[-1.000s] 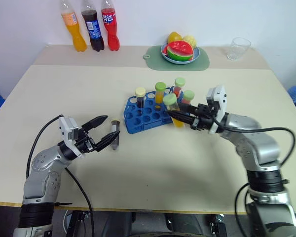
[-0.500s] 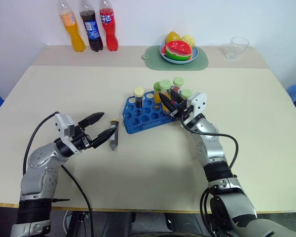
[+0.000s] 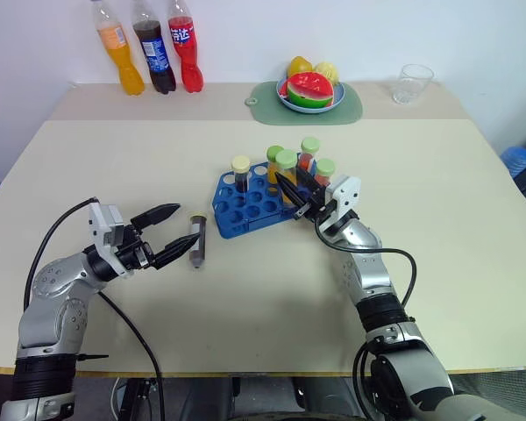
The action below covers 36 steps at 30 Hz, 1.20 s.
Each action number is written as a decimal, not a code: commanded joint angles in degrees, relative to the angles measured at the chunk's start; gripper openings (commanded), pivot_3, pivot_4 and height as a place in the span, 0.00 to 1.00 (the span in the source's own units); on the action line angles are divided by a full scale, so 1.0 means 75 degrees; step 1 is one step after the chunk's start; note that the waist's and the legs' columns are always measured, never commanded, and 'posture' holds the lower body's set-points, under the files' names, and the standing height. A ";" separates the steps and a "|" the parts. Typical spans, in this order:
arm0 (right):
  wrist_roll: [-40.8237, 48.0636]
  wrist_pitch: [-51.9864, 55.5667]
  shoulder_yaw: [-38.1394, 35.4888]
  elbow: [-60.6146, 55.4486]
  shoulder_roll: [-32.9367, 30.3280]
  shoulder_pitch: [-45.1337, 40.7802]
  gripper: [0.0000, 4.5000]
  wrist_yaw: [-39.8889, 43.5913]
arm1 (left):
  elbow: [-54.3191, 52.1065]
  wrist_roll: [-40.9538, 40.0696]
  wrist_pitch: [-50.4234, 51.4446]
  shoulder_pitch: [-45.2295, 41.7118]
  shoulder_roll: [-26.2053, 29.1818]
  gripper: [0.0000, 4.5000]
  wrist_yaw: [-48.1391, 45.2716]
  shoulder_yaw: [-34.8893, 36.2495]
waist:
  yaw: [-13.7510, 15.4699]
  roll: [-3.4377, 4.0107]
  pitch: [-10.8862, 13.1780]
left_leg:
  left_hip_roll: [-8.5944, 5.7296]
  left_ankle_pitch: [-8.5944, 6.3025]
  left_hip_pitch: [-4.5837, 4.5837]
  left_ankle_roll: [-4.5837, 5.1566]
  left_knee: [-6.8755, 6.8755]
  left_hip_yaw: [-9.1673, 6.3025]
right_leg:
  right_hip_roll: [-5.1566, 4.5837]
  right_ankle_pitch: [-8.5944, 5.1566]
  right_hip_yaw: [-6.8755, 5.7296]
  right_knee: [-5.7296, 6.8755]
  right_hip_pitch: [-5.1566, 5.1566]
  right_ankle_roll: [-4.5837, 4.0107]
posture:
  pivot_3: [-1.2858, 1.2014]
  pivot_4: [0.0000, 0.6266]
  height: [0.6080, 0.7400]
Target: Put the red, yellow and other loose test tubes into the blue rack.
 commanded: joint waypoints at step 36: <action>0.0149 0.0755 -0.0052 -0.2105 -0.2807 0.1380 0.91 0.1566 | -0.2665 -0.0779 0.3180 0.0059 -0.0225 0.93 0.4574 0.0905 | 0.0051 -0.0001 0.0004 | 0.0003 0.0001 -0.0012 -0.0002 0.0001 -0.0002 | -0.0011 0.0000 0.0007 0.0004 -0.0010 0.0005 | 0.52 0.24 1.00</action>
